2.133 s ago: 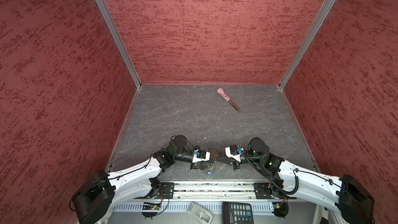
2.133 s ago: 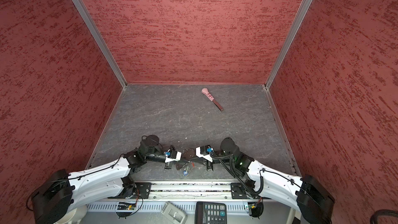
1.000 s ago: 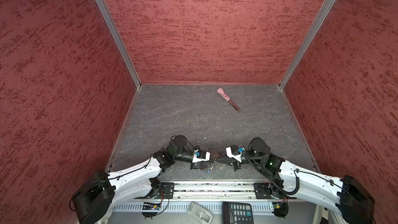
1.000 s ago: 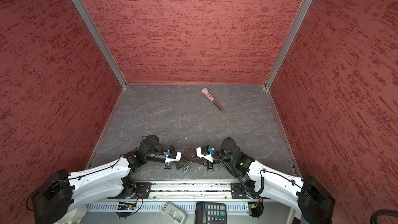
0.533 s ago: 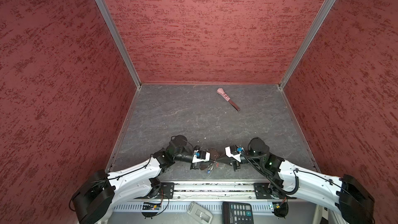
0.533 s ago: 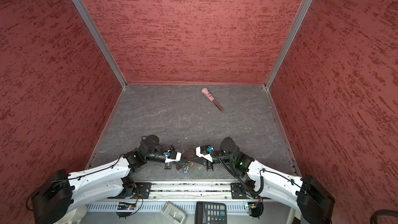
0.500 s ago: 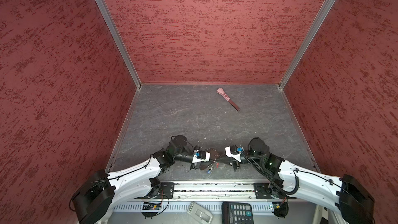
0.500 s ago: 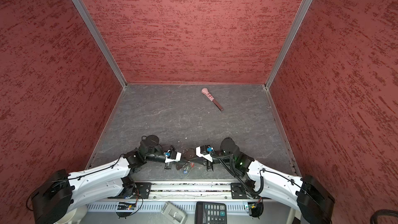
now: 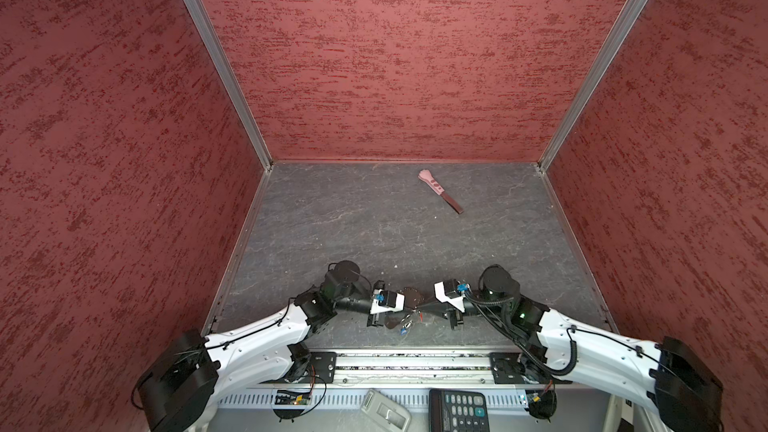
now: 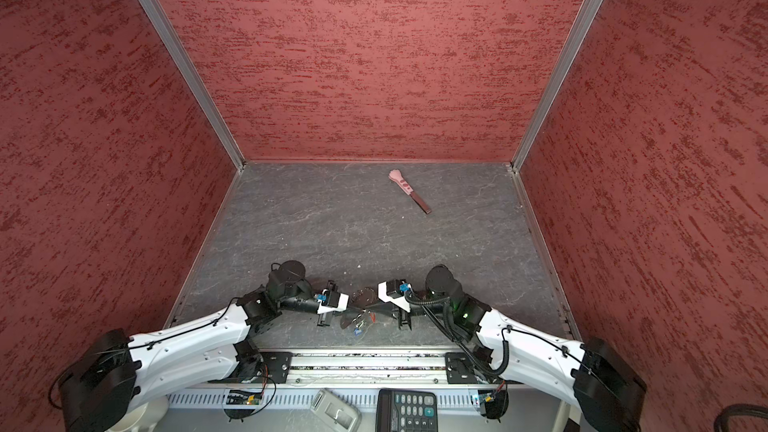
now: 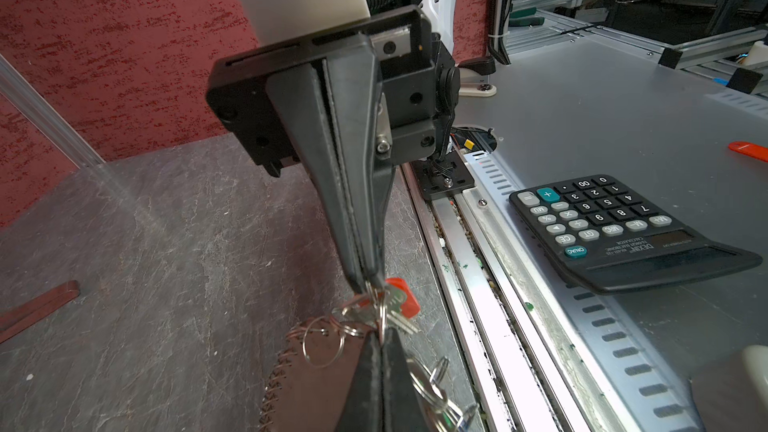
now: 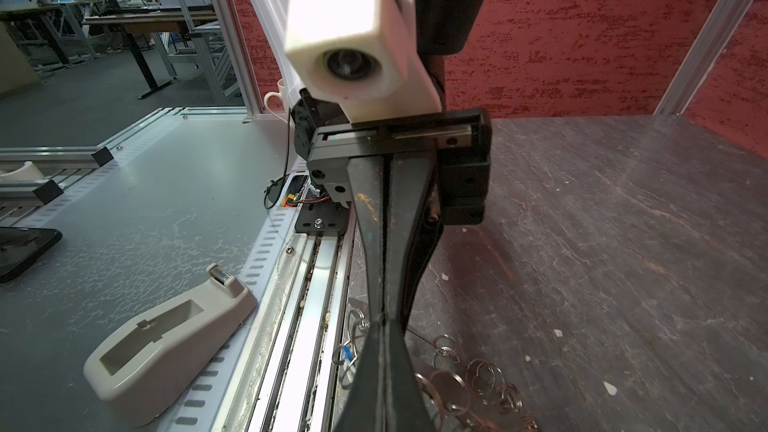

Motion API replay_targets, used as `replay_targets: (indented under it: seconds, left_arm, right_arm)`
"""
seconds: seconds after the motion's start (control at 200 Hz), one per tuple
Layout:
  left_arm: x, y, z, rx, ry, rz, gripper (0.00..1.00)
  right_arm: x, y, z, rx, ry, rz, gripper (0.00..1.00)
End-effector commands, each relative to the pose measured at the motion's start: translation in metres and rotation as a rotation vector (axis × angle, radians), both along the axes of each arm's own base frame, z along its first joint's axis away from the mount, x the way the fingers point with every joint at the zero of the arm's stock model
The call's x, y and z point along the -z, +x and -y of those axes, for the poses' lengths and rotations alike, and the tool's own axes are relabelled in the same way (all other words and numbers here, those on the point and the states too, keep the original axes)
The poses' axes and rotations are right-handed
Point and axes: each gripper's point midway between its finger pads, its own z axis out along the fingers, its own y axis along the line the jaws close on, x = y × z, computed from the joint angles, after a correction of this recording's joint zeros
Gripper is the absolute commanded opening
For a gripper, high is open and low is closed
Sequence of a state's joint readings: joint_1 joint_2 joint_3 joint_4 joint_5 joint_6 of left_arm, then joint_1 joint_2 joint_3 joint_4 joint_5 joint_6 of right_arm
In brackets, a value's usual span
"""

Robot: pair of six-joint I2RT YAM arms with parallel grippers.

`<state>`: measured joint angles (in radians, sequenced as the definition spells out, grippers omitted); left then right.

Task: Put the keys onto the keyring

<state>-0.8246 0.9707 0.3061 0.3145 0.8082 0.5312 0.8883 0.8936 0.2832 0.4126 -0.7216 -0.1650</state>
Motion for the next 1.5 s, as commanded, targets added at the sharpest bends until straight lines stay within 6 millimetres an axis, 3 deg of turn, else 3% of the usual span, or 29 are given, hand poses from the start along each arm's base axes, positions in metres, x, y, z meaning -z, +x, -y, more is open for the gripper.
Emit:
replay_targets:
  seconds: [0.0,0.306,0.521,1.057,1.323,1.493]
  left_arm:
    - [-0.008,0.003,0.001,-0.005,-0.032,0.028,0.00]
    - [-0.007,0.007,0.000,-0.022,-0.031,0.024,0.00]
    - [-0.010,0.002,-0.001,0.000,-0.043,0.027,0.00]
    - [-0.009,0.001,0.000,0.010,-0.041,0.024,0.00]
    - [-0.011,0.000,-0.001,0.007,-0.047,0.031,0.00]
    - [-0.011,0.000,-0.001,0.007,-0.048,0.031,0.00]
  right_arm:
    - [-0.014,-0.006,-0.001,-0.041,0.036,0.029,0.00]
    - [-0.015,-0.011,0.003,-0.045,0.053,0.023,0.00]
    - [-0.011,-0.002,0.001,-0.009,0.032,0.031,0.00]
    - [-0.027,-0.004,0.004,-0.004,0.092,0.057,0.00]
    - [-0.015,-0.002,-0.001,-0.011,0.054,0.029,0.00]
    - [-0.018,-0.002,-0.002,-0.015,0.062,0.032,0.00]
